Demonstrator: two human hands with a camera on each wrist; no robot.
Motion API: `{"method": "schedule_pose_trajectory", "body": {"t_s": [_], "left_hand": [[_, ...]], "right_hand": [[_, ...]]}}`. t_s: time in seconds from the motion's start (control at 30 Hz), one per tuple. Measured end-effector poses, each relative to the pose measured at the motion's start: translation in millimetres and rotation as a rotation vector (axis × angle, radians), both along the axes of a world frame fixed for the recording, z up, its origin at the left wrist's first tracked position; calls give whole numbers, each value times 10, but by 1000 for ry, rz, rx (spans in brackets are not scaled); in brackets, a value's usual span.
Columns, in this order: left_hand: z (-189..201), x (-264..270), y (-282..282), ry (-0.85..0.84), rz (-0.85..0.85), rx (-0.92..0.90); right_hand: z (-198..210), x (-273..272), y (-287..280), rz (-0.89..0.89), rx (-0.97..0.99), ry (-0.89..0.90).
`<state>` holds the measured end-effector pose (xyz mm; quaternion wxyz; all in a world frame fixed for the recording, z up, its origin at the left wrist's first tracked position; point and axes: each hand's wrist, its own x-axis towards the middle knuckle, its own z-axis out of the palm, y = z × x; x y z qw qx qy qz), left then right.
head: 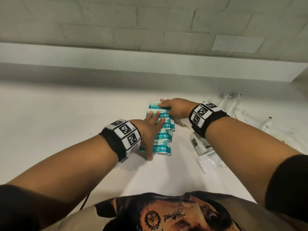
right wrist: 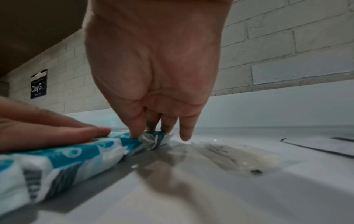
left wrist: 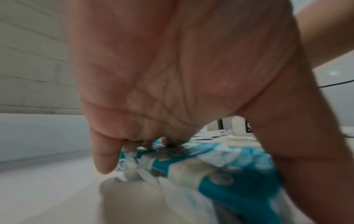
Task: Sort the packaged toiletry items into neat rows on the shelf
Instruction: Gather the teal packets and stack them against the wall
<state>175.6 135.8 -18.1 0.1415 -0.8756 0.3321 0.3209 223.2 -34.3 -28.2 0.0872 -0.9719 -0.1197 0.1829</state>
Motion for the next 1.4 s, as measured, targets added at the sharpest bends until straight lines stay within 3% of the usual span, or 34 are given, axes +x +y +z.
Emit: {"method": "schedule_pose_trajectory", "body": {"t_s": [0.2, 0.3, 0.5, 0.73, 1.03, 1.23, 1.3, 1.4], "left_hand": [[-37, 0, -7, -54, 13, -75], [-31, 123, -25, -47, 22, -110], [-4, 591, -149, -54, 41, -127], [57, 1393, -396, -47, 64, -161], [-72, 2104, -556, -60, 242, -160], [-191, 2245, -551, -24, 129, -133], [-78, 2233, -518, 36, 122, -222], [81, 2265, -455, 124, 444, -631]], "right_hand": [[-107, 38, 36, -147, 81, -143], [-107, 149, 64, -149, 13, -224], [24, 479, -23, -85, -71, -156], [100, 1077, -223, -133, -23, 30], [162, 1641, -346, -170, 0, 24], [157, 1627, -403, -205, 65, 36], [165, 1573, -460, -313, 184, 2], [129, 1576, -635, -574, 474, -65]]}}
